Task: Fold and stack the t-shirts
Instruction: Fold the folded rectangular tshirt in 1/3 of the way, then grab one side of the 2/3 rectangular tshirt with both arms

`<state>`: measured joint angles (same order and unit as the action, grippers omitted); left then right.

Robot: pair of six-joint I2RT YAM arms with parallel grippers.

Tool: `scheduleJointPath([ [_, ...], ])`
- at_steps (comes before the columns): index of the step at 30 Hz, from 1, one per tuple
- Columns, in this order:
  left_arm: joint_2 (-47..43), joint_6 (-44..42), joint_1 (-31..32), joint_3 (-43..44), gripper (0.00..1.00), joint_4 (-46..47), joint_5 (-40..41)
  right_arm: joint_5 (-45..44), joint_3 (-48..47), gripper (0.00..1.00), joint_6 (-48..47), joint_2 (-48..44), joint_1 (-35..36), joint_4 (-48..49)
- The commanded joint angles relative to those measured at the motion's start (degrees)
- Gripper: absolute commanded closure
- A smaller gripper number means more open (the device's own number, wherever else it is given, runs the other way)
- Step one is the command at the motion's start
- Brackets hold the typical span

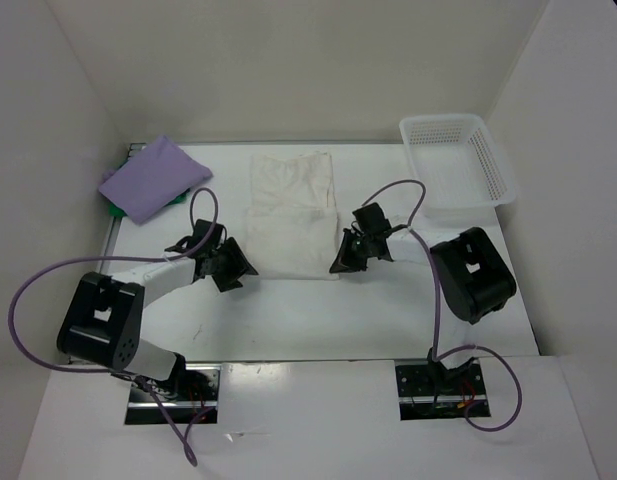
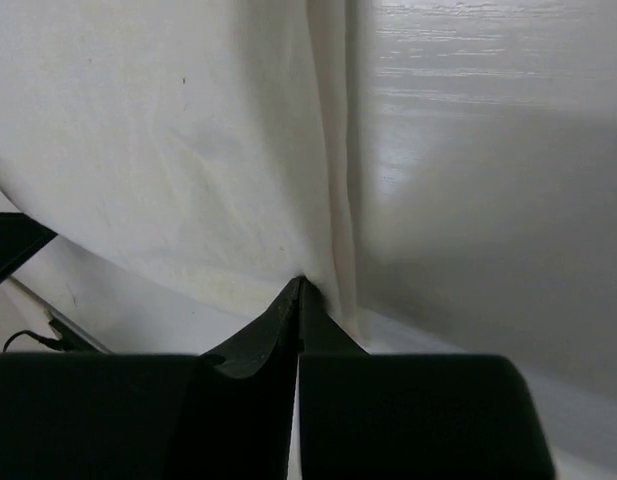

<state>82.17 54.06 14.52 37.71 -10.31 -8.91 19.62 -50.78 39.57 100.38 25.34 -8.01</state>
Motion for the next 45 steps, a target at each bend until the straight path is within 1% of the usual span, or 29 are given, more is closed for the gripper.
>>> scheduleJointPath([
  [1, 3.7, -2.9, -0.1, 3.0, 0.36, 0.9, -0.2, -3.5, 0.5, 0.98, -0.3, 0.8, -0.6, 3.4],
  [3, 4.8, -3.4, -0.1, 3.8, 0.39, 0.9, -0.2, -3.5, 1.4, 0.93, -0.3, -2.4, -0.6, 2.6],
  [4, 5.4, -3.4, -0.1, 3.8, 0.41, 0.9, 0.3, -3.5, 1.9, 0.88, 0.3, -4.0, -0.6, 2.0],
  [5, 5.5, -3.4, -0.1, 3.8, 0.42, 0.9, 0.3, -4.1, 1.9, 0.75, 0.3, -5.8, -0.6, 0.8],
  [6, 5.5, -3.4, -0.1, 3.8, 0.46, 0.4, 1.0, -5.8, 1.9, 0.68, 0.3, -9.4, -0.6, 0.2],
  [9, 5.5, -3.4, -0.1, 3.8, 0.52, 0.9, 1.5, -8.2, 2.5, 0.53, 0.3, -12.7, -0.6, -2.4],
  [12, 4.8, -3.4, -0.1, 3.8, 0.55, 0.3, 2.1, -7.1, 5.2, 0.49, 0.9, -12.1, -2.0, -2.4],
  [17, 4.8, -3.4, -0.1, 4.4, 0.61, 0.3, 2.6, -3.9, 9.3, 0.47, 2.2, -10.3, -2.0, 2.4],
  [20, 4.8, -3.4, -0.1, 4.9, 0.62, 0.3, 2.6, -1.6, 10.0, 0.47, 2.2, -6.6, -2.0, 3.5],
  [23, 4.3, -4.0, -0.1, 4.4, 0.64, 0.3, 2.6, 0.9, 10.0, 0.53, 2.2, -4.8, -2.0, 5.7],
  [24, 4.3, -4.0, -0.1, 4.4, 0.68, 0.3, 2.6, 0.9, 10.0, 0.61, 2.8, -4.8, -2.0, 6.3],
  [26, 4.3, -4.0, -0.1, 3.9, 0.72, 1.1, 2.6, 0.3, 10.0, 0.7, 2.8, -4.0, -2.0, 7.0],
  [27, 4.3, -4.0, -0.1, 3.9, 0.75, 1.7, 1.8, 0.3, 9.3, 0.79, 2.8, -3.4, -2.0, 7.0],
  [28, 4.3, -4.0, -0.1, 3.9, 0.82, 2.2, 1.0, 0.3, 9.3, 0.84, 2.8, -3.4, -2.0, 7.0],
  [30, 4.3, -4.0, -0.1, 3.9, 0.89, 2.2, 0.5, 0.3, 9.3, 0.93, 2.8, -3.4, -2.0, 7.7],
  [31, 4.3, -4.7, -0.1, 4.5, 0.93, 0.5, 0.5, 0.9, 9.3, 1.0, 2.8, -3.4, -2.0, 7.0],
  [32, 4.3, -5.5, -0.1, 5.1, 0.98, -0.7, 0.5, 0.9, 9.3, 1.0, 2.8, -4.1, -2.0, 6.3],
  [34, 3.0, -7.0, -0.1, 5.1, 1.0, -6.0, -1.1, 1.7, 11.0, 1.0, 3.3, -7.0, -1.4, 3.8],
  [35, 2.0, -7.7, -0.1, 5.1, 1.0, -8.0, -1.6, 1.7, 13.5, 1.0, 4.0, -12.0, -0.9, 2.8],
  [36, -0.9, -8.8, -0.1, 5.1, 1.0, -10.3, -3.5, 1.7, 14.6, 1.0, 5.7, -14.8, 0.7, -0.8],
  [37, -2.9, -8.8, -0.1, 4.1, 1.0, -14.9, -4.9, 1.7, 16.7, 1.0, 6.6, -21.2, 1.8, -2.8],
  [38, -4.9, -9.3, -0.1, 3.6, 1.0, -17.2, -6.4, 1.0, 17.7, 1.0, 7.9, -25.1, 2.9, -5.0],
  [39, -10.0, -9.3, -0.1, 3.6, 1.0, -21.4, -7.9, 0.9, 18.4, 1.0, 10.2, -29.1, 4.3, -7.4],
  [40, -12.8, -8.5, -0.6, 2.9, 1.0, -23.2, -9.8, 0.4, 19.0, 1.0, 11.2, -33.4, 4.3, -12.5],
  [41, -15.4, -8.5, -1.3, 3.4, 1.0, -25.2, -10.3, -0.6, 19.1, 1.0, 12.0, -37.6, 4.3, -15.0],
  [42, -19.7, -7.9, -2.2, 4.1, 1.0, -27.7, -10.9, -0.6, 19.1, 1.0, 12.5, -44.1, 3.6, -17.1],
  [43, -20.8, -7.9, -4.7, 5.1, 1.0, -28.4, -12.3, -0.6, 16.8, 1.0, 12.5, -45.6, 2.5, -20.0],
  [44, -20.8, -7.9, -5.6, 8.8, 1.0, -29.2, -12.3, 0.4, 15.4, 1.0, 11.4, -45.6, 1.0, -20.7],
  [45, -18.7, -8.9, -5.6, 11.3, 1.0, -29.2, -12.3, 1.5, 13.6, 1.0, 7.7, -43.5, -2.7, -20.7],
])
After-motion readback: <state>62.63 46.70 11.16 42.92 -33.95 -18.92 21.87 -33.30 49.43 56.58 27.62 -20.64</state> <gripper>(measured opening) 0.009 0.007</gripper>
